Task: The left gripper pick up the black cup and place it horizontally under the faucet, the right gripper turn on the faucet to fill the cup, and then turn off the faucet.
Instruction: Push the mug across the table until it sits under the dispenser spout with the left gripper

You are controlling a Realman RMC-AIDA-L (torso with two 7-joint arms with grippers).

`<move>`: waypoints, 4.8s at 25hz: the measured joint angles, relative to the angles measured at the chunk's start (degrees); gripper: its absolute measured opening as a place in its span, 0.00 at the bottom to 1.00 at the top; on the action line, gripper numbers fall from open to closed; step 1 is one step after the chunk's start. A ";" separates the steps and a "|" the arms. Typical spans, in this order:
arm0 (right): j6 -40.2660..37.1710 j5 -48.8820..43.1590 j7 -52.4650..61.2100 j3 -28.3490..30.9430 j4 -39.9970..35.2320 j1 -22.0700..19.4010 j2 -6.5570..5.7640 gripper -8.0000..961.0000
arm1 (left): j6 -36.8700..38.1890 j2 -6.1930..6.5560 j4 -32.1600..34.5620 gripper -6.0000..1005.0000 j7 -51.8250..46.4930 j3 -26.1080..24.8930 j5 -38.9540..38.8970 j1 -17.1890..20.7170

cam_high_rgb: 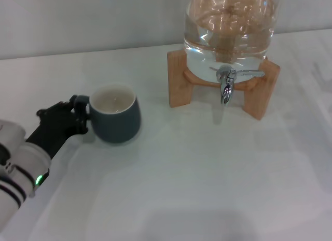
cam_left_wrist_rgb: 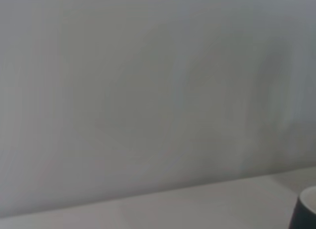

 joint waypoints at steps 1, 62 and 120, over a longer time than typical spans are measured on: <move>0.00 0.00 0.00 0.00 0.01 0.02 0.00 0.86 | 0.00 0.00 0.02 0.12 0.00 0.17 0.20 -0.76; 0.70 -0.11 0.08 -0.70 1.05 1.51 0.31 0.86 | -12.47 -1.05 6.70 0.11 4.61 15.76 3.55 -15.67; 0.87 0.01 0.09 -0.70 1.60 1.78 0.26 0.86 | -14.51 -1.06 7.39 0.41 6.14 15.41 2.83 -16.36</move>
